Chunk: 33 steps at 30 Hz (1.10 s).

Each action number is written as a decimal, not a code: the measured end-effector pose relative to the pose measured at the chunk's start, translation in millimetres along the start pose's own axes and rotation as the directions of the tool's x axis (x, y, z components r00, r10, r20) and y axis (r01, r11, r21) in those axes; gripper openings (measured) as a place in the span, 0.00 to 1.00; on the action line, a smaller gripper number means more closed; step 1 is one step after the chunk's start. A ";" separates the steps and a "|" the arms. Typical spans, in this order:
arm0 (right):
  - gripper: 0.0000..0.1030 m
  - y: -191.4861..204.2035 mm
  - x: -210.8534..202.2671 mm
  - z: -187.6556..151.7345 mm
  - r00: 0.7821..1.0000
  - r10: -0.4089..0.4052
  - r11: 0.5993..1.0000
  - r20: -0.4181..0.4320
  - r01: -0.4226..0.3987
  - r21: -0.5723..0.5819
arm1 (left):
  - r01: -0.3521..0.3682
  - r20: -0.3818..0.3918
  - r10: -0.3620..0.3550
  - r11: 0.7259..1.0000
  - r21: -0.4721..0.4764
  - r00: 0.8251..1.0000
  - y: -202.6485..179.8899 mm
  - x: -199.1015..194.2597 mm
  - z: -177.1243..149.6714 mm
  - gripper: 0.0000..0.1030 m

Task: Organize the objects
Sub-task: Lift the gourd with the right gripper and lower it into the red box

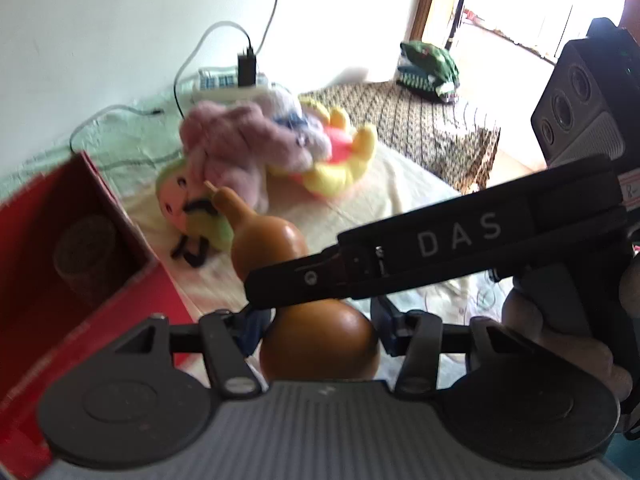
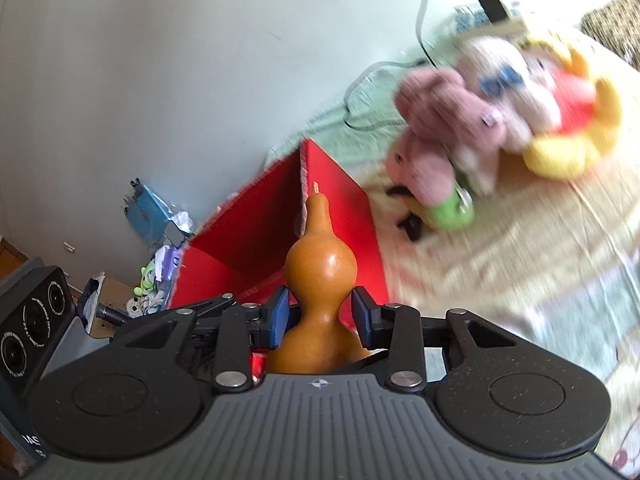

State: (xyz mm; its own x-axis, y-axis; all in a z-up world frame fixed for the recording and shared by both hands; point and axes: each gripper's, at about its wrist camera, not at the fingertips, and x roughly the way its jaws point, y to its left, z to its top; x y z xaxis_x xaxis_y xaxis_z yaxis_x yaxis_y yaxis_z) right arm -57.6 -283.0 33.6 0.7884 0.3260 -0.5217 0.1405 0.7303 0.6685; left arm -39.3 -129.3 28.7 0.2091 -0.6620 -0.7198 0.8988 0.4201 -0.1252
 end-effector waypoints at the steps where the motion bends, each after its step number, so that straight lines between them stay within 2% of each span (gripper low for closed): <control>1: 0.36 6.5 1.4 4.1 1.000 0.006 1.000 0.012 -0.006 -0.020 | -0.007 0.020 0.007 1.000 0.001 1.000 2.6 -6.7 1.9 0.50; 5: 0.36 28.8 8.9 23.3 0.998 0.055 0.994 0.040 -0.051 -0.092 | -0.023 0.091 0.025 1.000 -0.021 0.996 20.8 -33.2 13.6 0.50; 9: 0.36 51.6 24.6 43.9 0.992 0.117 0.984 0.038 -0.110 -0.139 | -0.079 0.149 0.084 0.996 -0.042 0.985 41.8 -58.5 26.0 0.50; 15: 0.36 81.5 67.8 64.1 0.990 0.141 0.970 -0.005 -0.139 -0.197 | -0.147 0.177 0.164 0.984 -0.105 0.970 86.3 -78.9 38.5 0.50; 19: 0.36 87.2 106.4 69.1 0.990 0.110 0.975 -0.086 -0.124 -0.184 | -0.157 0.135 0.182 0.971 -0.179 0.974 120.9 -72.0 36.3 0.50; 25: 0.36 83.8 152.4 60.4 0.979 0.058 0.981 -0.194 -0.092 -0.171 | -0.187 0.037 0.204 0.946 -0.263 0.978 156.9 -45.9 18.3 0.50; 33: 0.36 73.2 194.8 46.0 0.939 -0.011 0.989 -0.343 -0.039 -0.139 | -0.179 -0.088 0.158 0.916 -0.358 0.983 191.1 -13.4 -9.3 0.50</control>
State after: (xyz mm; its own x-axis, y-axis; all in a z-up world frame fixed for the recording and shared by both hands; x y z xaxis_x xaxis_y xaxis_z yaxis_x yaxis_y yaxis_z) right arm 133.8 -193.7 5.3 0.5334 0.5042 -0.6792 0.0244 0.7934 0.6082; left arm 126.0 -34.4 8.0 0.3141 -0.5301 -0.7876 0.6484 0.7258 -0.2299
